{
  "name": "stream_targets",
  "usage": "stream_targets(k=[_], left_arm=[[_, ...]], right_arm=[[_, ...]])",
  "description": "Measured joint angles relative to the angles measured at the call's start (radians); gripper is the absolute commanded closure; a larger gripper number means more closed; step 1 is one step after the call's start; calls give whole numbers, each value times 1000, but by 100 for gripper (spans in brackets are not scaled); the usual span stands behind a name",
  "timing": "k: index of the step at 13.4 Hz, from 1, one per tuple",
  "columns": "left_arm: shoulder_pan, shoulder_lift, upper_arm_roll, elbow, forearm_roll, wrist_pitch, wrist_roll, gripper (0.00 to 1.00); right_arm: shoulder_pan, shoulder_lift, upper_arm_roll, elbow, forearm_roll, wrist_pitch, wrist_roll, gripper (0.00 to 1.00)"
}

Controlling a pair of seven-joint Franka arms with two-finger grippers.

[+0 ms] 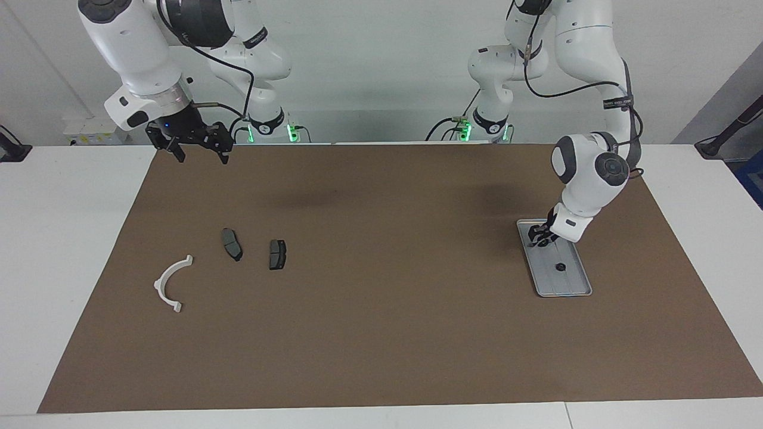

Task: Place bearing gear from tray to pile
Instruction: 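Lift the black gear with the left gripper toward the table center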

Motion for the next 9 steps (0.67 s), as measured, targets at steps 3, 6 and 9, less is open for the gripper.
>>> stream_targets(k=[3, 6, 9], left_arm=[[0, 4, 0, -1, 0, 1, 2, 55], [0, 3, -2, -1, 0, 2, 3, 78], [-2, 1, -4, 0, 0, 3, 3, 90]], right_arm=[[0, 0, 0, 0, 0, 0, -1, 0], [0, 0, 0, 0, 0, 0, -9, 0], [0, 0, 0, 0, 0, 0, -11, 0]])
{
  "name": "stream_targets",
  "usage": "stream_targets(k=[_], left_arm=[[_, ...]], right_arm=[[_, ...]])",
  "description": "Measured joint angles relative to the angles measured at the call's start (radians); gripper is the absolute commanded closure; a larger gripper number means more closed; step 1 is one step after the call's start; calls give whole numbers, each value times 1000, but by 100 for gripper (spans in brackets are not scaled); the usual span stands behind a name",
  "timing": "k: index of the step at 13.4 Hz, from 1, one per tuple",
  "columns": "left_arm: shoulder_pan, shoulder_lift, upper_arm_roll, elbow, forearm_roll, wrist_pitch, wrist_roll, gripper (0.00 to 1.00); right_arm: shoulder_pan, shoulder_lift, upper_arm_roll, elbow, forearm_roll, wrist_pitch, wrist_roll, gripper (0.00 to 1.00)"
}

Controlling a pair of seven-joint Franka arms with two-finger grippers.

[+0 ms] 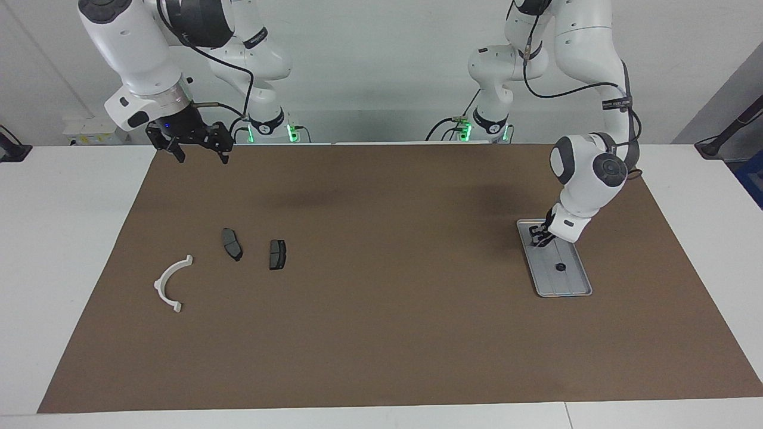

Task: Place bearing gear from tray to pile
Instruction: 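Lift the black gear with the left gripper toward the table center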

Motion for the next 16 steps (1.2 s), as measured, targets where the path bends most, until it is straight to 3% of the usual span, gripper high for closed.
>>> stream_targets(k=[4, 7, 9, 16], left_arm=[[0, 1, 0, 18, 0, -17, 0, 90], [-24, 1, -6, 124, -48, -126, -16, 88], [-91, 1, -9, 180, -68, -170, -128, 84], [-406, 18, -17, 291, -83, -184, -620, 84]], right_arm=[[0, 0, 0, 0, 0, 0, 0, 0], [0, 0, 0, 0, 0, 0, 0, 0], [0, 0, 0, 0, 0, 0, 0, 0], [0, 0, 0, -6, 0, 7, -1, 0]])
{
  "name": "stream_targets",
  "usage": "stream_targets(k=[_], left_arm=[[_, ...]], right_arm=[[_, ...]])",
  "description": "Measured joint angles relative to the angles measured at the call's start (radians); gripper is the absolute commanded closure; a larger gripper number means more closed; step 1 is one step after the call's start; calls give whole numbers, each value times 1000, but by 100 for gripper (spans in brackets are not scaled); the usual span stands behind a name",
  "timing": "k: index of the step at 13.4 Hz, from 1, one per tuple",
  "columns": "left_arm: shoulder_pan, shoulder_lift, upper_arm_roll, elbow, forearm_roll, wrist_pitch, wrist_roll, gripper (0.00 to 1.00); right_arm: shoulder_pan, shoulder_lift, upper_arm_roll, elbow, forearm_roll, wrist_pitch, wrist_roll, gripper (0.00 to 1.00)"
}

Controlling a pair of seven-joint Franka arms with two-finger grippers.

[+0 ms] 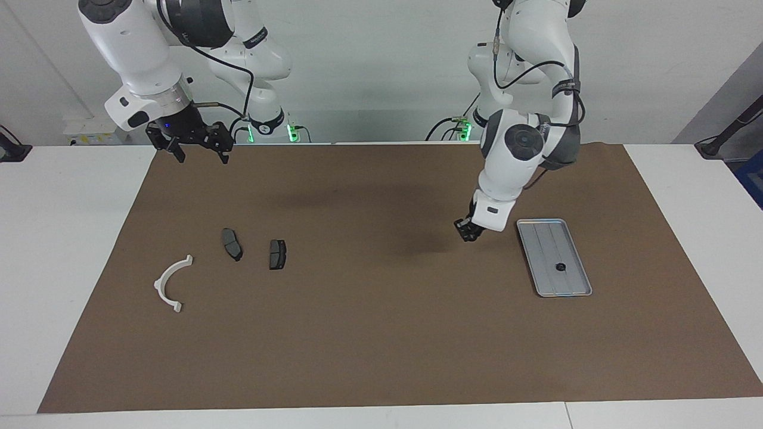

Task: Place bearing gear from tray to pile
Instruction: 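Lift the black gear with the left gripper toward the table center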

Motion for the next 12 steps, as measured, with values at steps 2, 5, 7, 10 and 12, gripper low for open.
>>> stream_targets(k=[2, 5, 7, 10, 12], left_arm=[[-97, 43, 0, 84, -1, -12, -132, 84], [-209, 175, 1, 247, -2, -38, -269, 84], [-240, 272, 1, 349, -2, -38, -299, 85], [-265, 363, 3, 408, -2, -38, -320, 84], [-278, 411, 3, 436, -2, -35, -336, 84]], right_arm=[[-1, 0, 0, -17, 0, 24, -7, 0], [-17, -2, -1, -26, 0, 31, -34, 0], [-25, -4, -1, -27, 0, 32, -43, 0], [-25, -5, -1, -27, 0, 34, -43, 0], [-25, -5, -1, -27, 0, 34, -43, 0]])
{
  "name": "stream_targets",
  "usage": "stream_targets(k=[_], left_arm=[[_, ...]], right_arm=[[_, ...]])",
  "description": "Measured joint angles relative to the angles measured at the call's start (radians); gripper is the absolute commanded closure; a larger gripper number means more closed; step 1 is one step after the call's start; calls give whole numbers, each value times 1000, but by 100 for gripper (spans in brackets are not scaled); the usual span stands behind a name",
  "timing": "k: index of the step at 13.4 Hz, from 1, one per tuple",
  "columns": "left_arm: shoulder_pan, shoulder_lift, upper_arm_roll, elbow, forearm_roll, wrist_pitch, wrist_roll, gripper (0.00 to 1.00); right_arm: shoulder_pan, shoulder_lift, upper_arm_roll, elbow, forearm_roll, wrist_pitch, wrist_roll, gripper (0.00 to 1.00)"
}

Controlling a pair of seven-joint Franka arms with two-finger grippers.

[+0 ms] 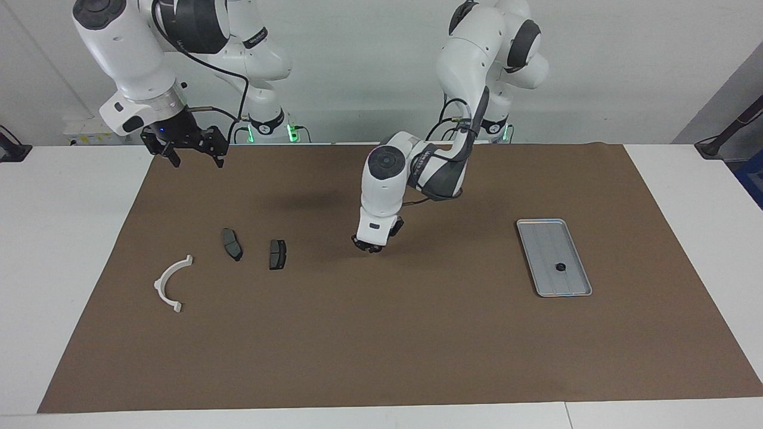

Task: Place bearing gear from tray to pile
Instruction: 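Lift the black gear with the left gripper toward the table center, then lower the gear onto the table center and open the left gripper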

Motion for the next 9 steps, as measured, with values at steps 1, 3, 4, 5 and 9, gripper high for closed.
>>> stream_targets(k=[1, 3, 4, 5, 9], left_arm=[[-2, 10, 0, 10, 0, 4, -3, 84], [-4, 14, 0, 12, 0, 12, -7, 84], [-5, 14, 0, 7, 0, 15, -10, 84], [-8, 15, 0, 0, 0, 20, -14, 84], [-16, 15, 0, -24, 0, 43, -19, 84]], right_arm=[[0, 0, 0, 0, 0, 0, 0, 0], [0, 0, 0, 0, 0, 0, -1, 0], [0, 0, 0, 0, 0, 0, -1, 0], [0, 0, 0, 0, 0, 0, -1, 0], [0, 0, 0, -1, 0, 0, -2, 0]])
